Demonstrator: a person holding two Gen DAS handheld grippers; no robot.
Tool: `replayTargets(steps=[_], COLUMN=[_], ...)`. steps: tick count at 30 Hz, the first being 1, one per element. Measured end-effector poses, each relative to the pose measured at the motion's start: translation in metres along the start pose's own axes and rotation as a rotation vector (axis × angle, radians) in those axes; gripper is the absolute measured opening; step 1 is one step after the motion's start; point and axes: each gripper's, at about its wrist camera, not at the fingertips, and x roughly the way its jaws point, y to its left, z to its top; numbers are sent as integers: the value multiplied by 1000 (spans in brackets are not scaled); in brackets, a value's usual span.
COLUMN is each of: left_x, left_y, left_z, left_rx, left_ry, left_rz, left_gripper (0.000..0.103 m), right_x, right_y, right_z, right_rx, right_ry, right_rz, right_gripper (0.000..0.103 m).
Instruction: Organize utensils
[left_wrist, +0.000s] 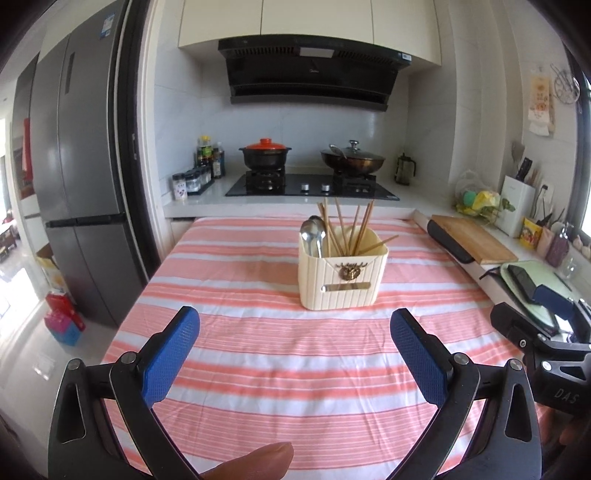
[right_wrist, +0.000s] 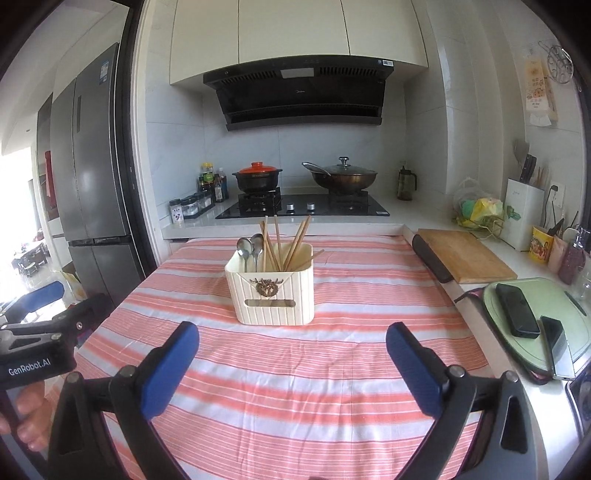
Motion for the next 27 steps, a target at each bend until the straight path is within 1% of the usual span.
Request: replayTargets(steps=[3,9,11,18,27], left_x=[-3,-3,-4,-3,0], left_y=[-1,-13,-15,-6,8], left_z=[-2,-2,-2,1,4], left_rx=[0,50,60,35,13], left_ry=[4,17,16,36,42], left_rz=[-1,56,54,39,55], left_gripper=[103,103,103,103,103], right_x=[-3,-8,-10,-12,-9], right_y=[1,11,12,17,28], right_z=[0,-2,-2,2,3], right_rx=[0,-44,-49,-72,-89], right_ry=[6,4,10,6,31], right_rz=[-10,-59,-59,-78,-64], right_gripper=[103,103,103,103,103])
